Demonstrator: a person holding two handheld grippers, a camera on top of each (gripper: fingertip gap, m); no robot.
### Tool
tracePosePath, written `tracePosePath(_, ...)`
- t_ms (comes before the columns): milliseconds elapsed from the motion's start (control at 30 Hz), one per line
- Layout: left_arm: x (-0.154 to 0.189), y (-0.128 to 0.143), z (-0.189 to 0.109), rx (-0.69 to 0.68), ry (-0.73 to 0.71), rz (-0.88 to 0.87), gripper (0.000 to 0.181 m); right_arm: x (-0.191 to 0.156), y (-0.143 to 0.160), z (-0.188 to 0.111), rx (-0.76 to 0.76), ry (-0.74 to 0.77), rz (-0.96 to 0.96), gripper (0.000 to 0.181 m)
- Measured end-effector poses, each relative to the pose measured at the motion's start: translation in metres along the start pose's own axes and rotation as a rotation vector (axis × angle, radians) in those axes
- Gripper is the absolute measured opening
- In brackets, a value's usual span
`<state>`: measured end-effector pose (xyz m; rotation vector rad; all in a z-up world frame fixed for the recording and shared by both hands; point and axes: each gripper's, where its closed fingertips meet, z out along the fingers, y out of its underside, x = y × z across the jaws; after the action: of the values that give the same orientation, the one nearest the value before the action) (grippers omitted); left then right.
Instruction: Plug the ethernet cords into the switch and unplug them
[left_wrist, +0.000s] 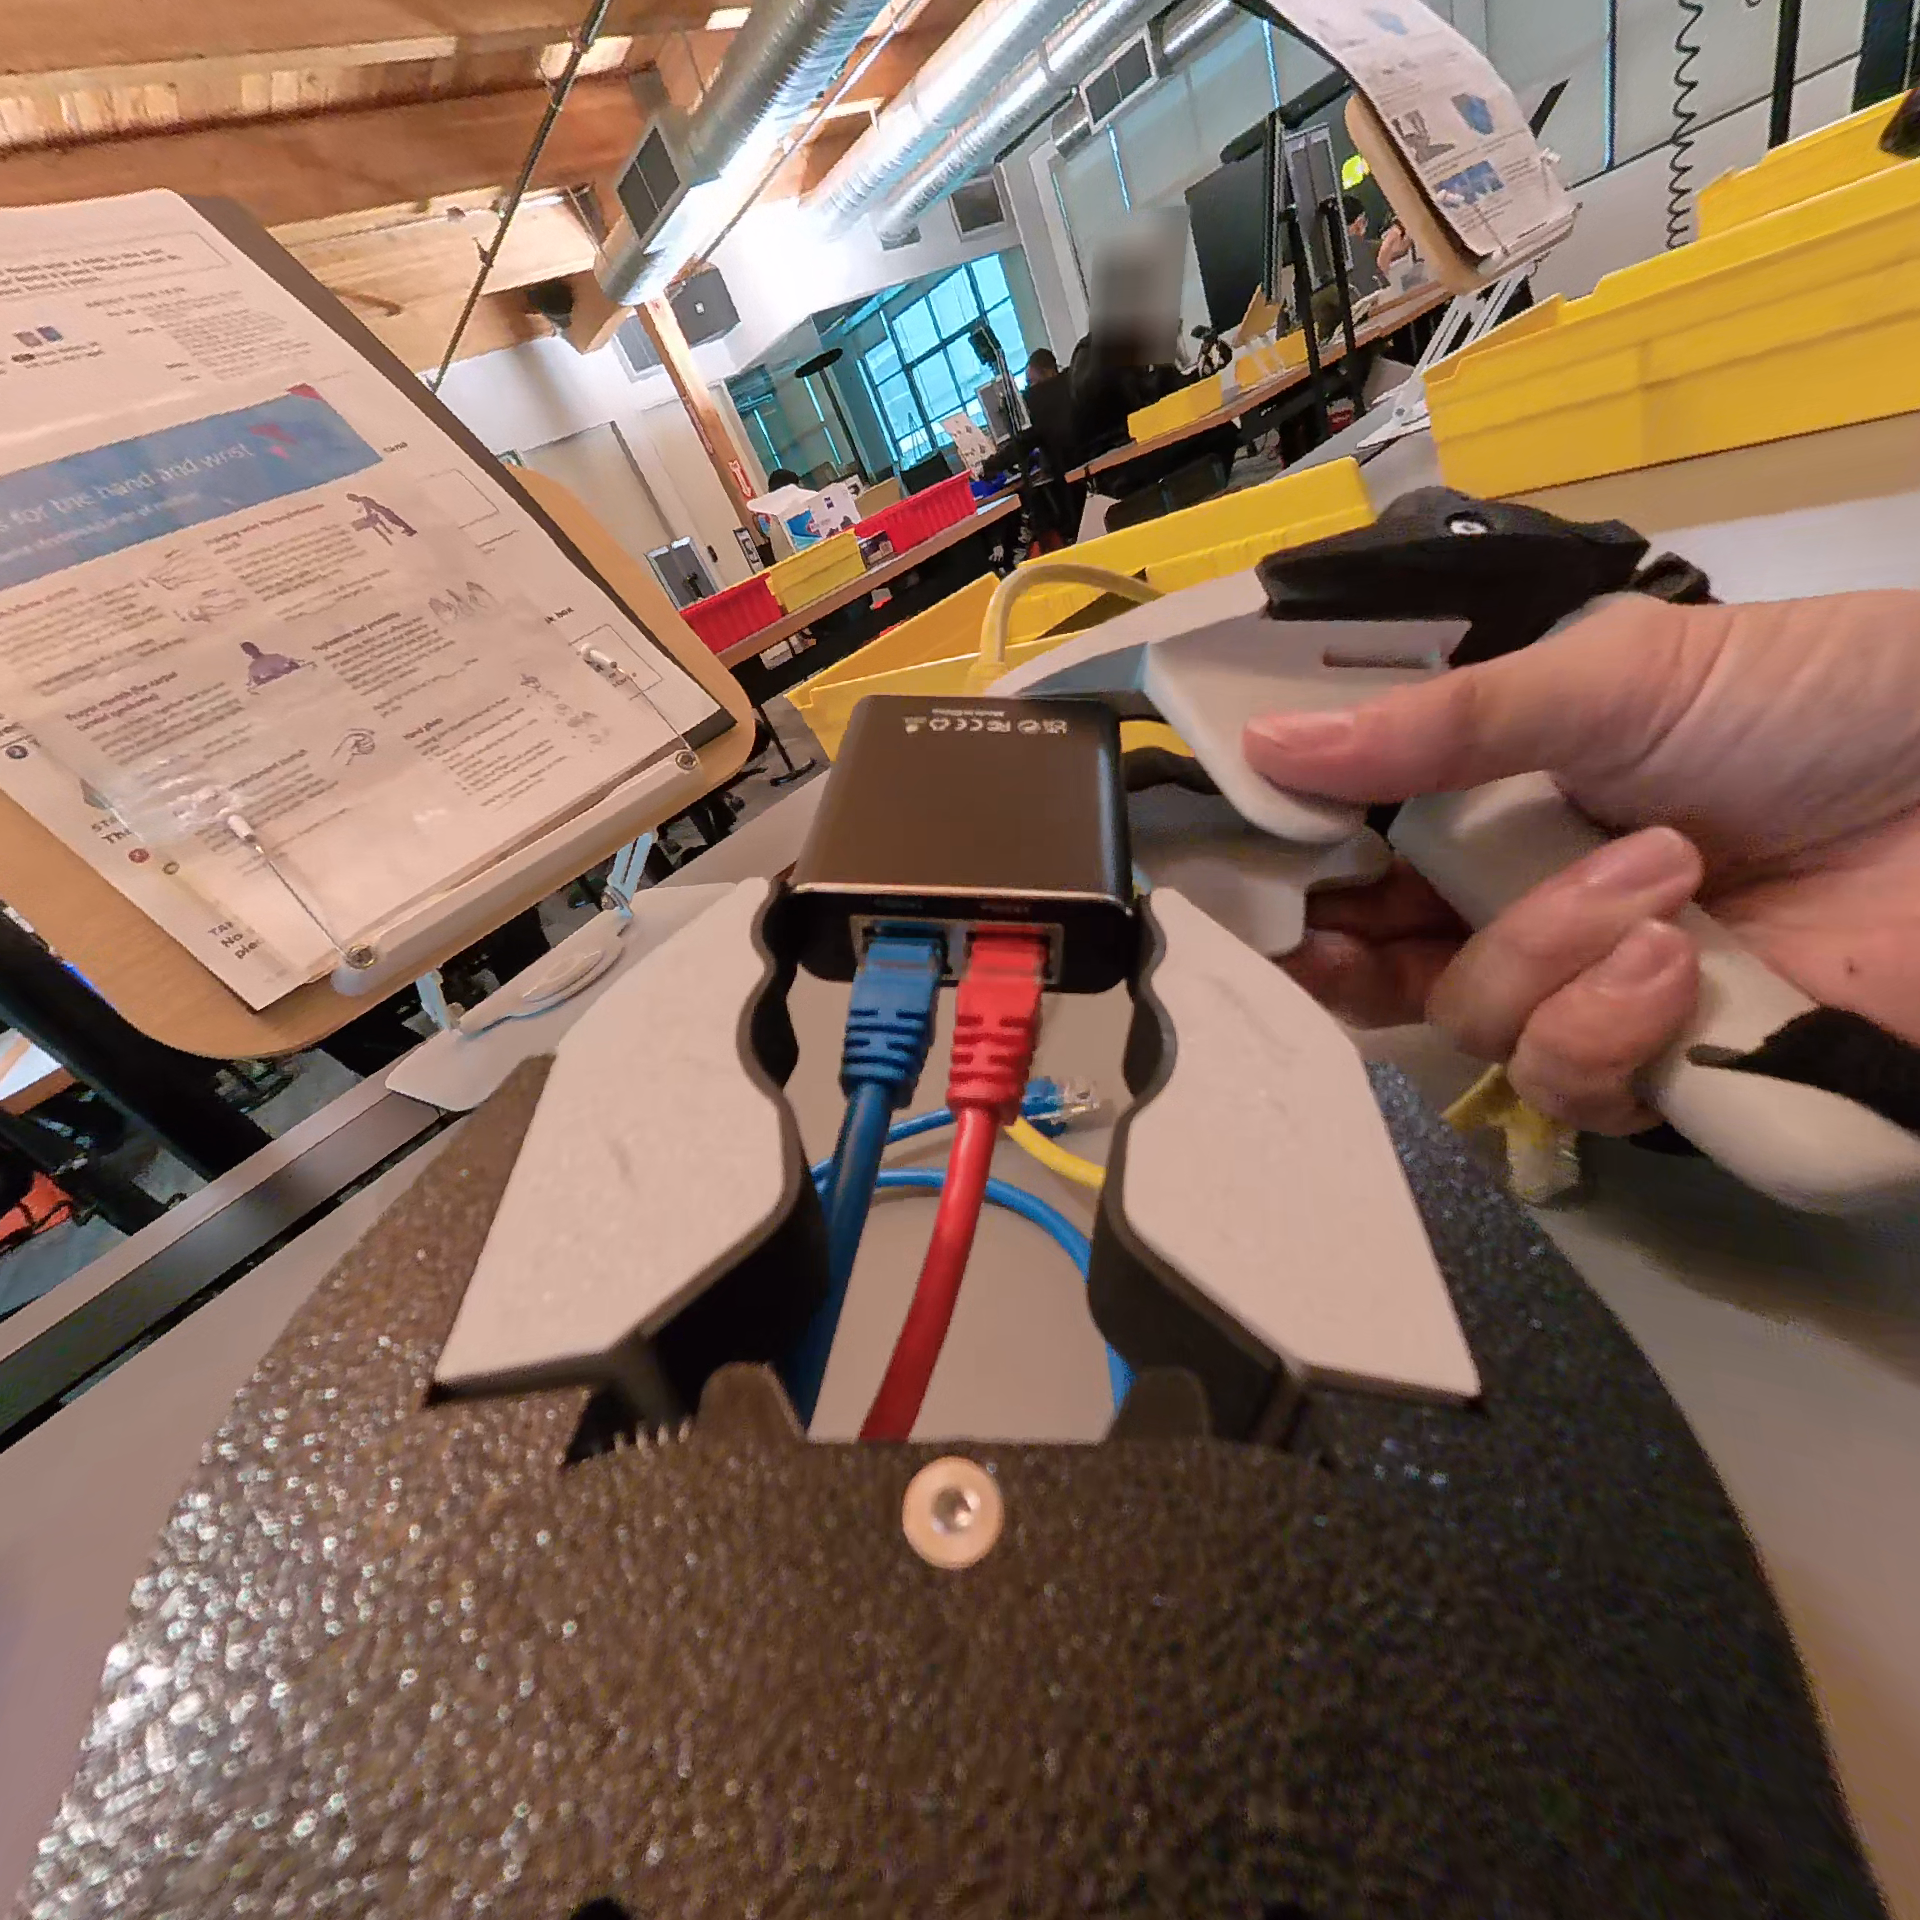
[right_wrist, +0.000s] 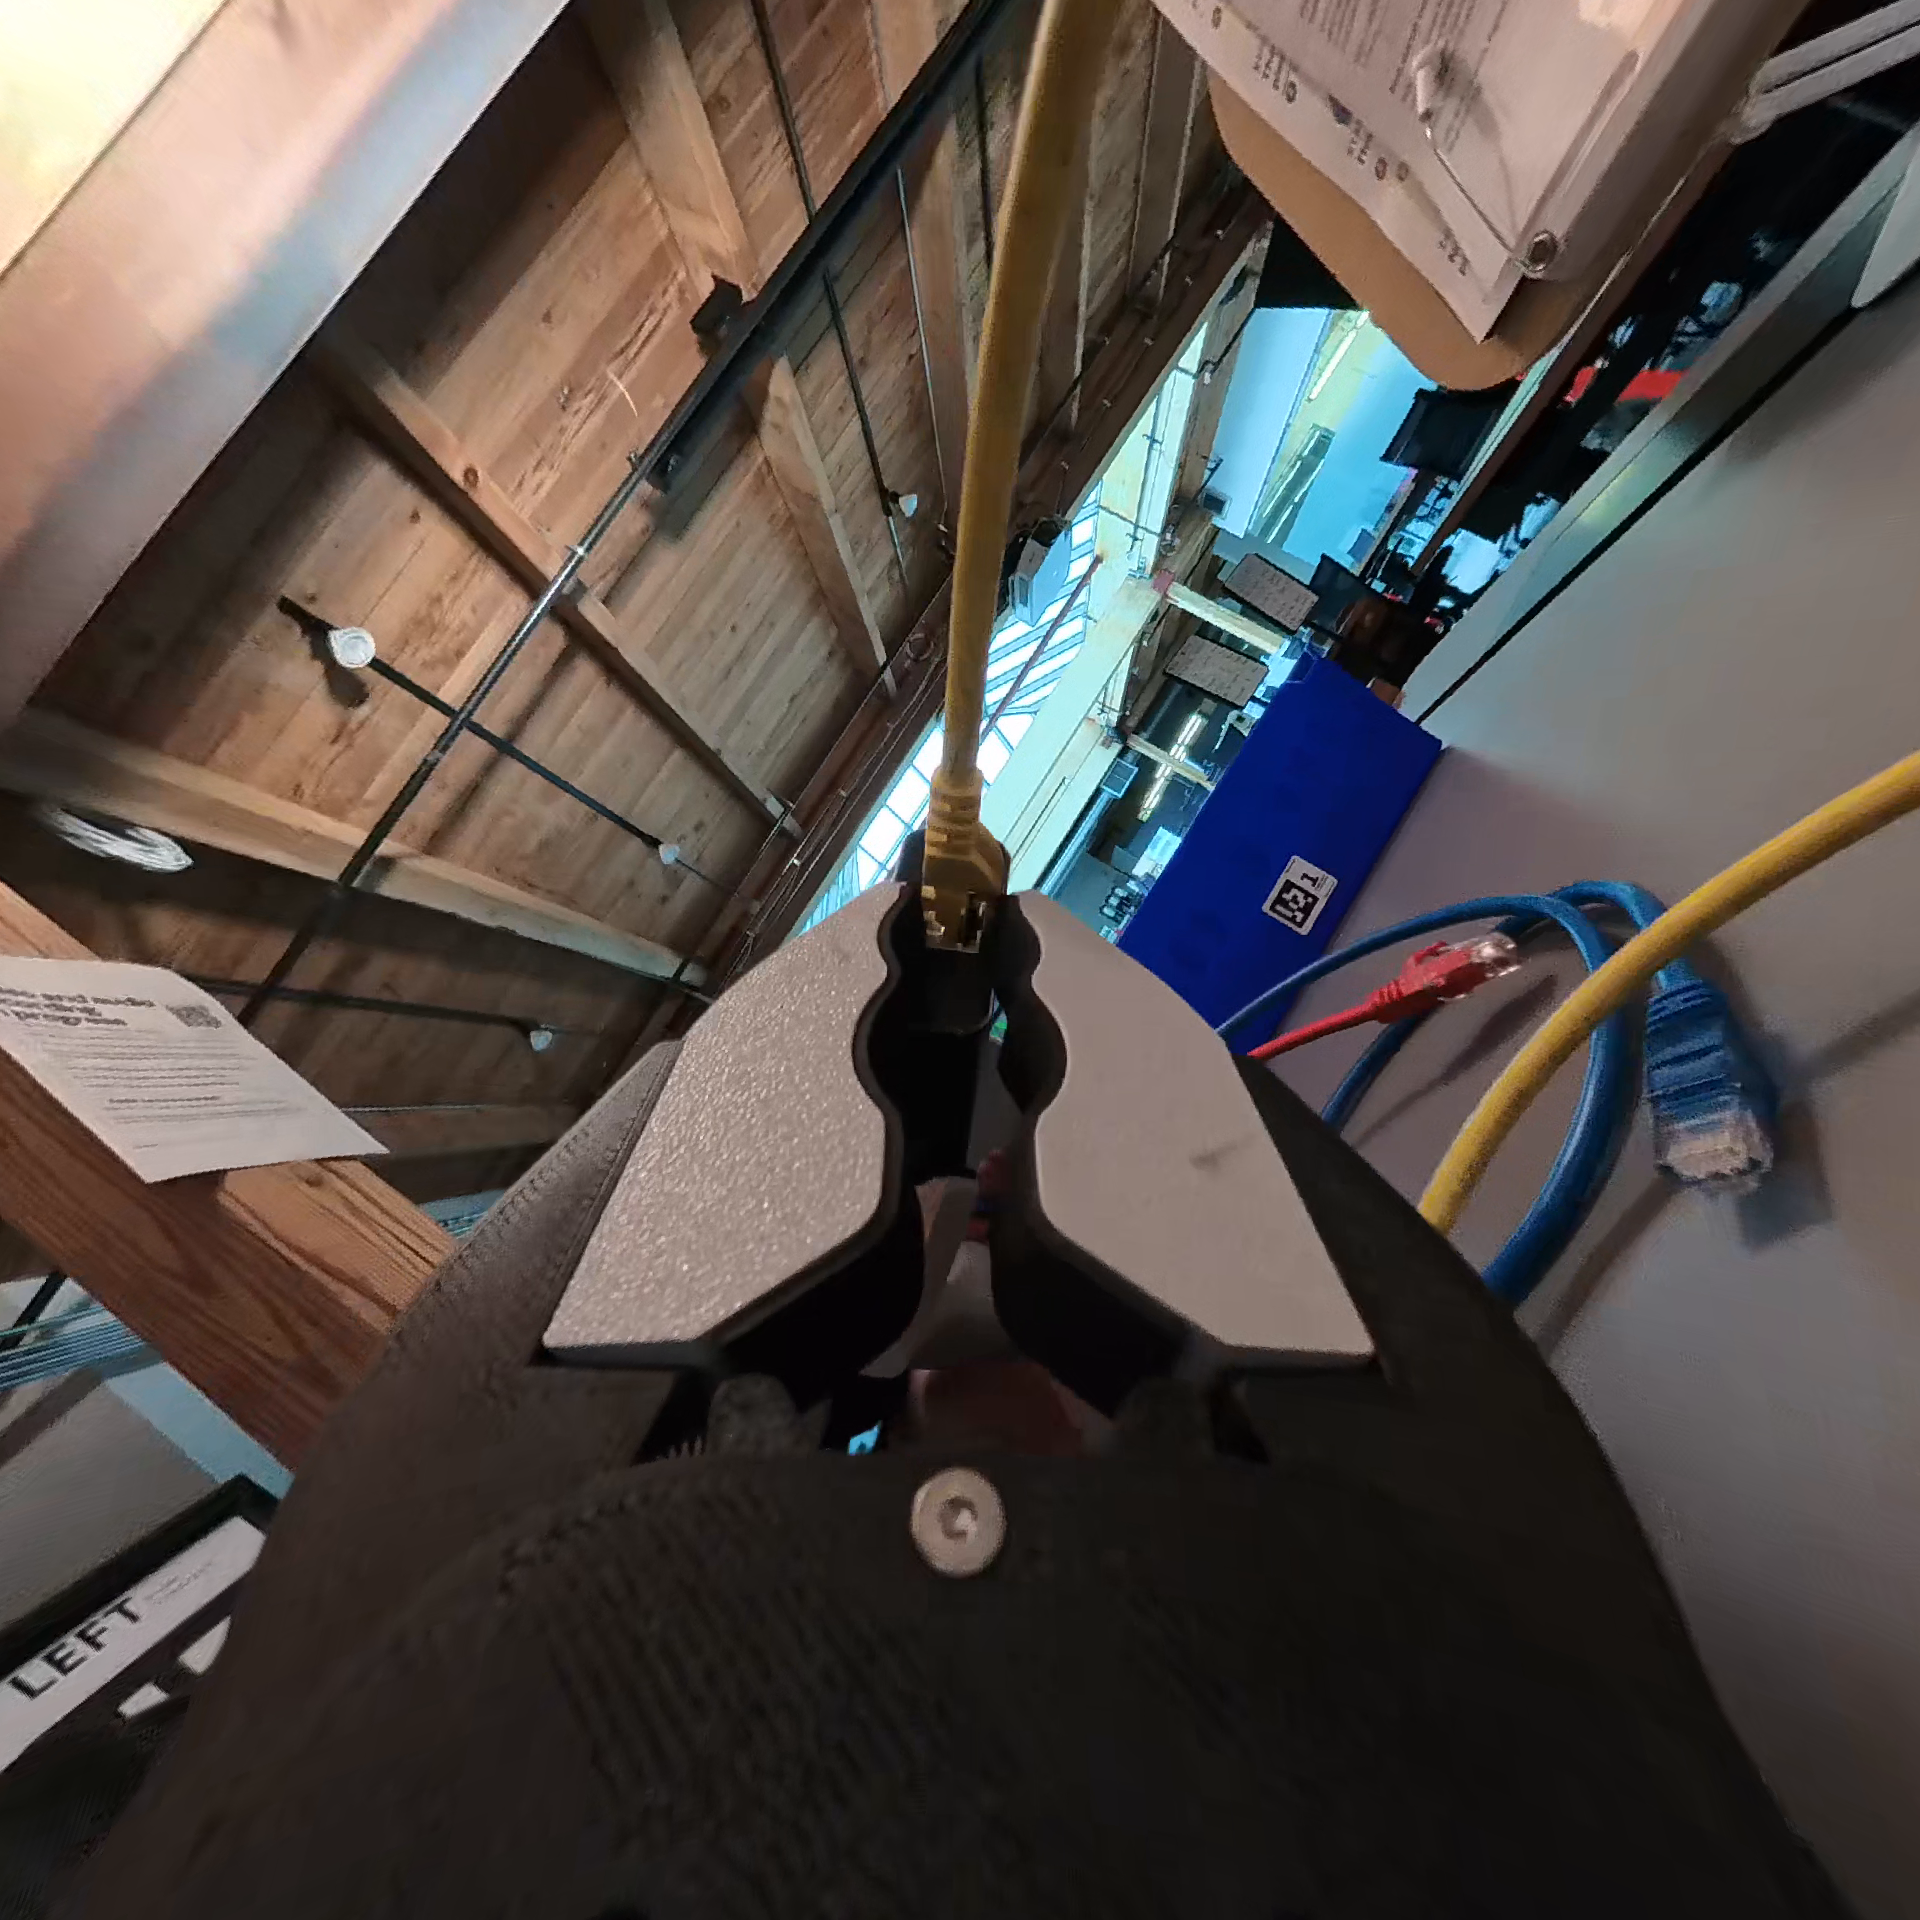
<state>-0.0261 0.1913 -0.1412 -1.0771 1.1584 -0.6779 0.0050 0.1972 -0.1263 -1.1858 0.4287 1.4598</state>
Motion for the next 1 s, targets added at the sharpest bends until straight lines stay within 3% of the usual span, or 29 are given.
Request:
tracePosePath(367, -0.015, -0.015, -0.005, 0.074, -0.151, 0.049, 0.06, -0.027, -0.001, 0.021, -0.054, -0.051, -0.232, 0.012)
tracePosePath(500, -0.017, -0.015, -0.008, 0.095, -0.111, -0.042, 0.06, -0.043, -0.034, 0.017, 0.065, -0.083, -0.218, 0.009)
tracePosePath(567, -0.028, -0.008, -0.011, 0.096, -0.128, -0.152, 0.06, -0.051, -0.027, 0.018, -0.04, -0.034, -0.368, 0.011)
tracePosePath(667, -0.041, -0.01, -0.018, 0.119, -0.16, -0.151, 0.06, -0.09, -0.03, 0.015, -0.171, -0.036, -0.558, 0.011)
tracePosePath(867, -0.05, -0.005, -0.025, 0.113, -0.196, -0.138, 0.06, -0.16, -0.088, -0.002, -0.418, -0.011, -0.837, 0.011)
tracePosePath(1000, -0.045, -0.003, -0.021, 0.103, -0.169, -0.134, 0.06, -0.161, -0.146, -0.012, -0.499, 0.048, -0.906, 0.011)
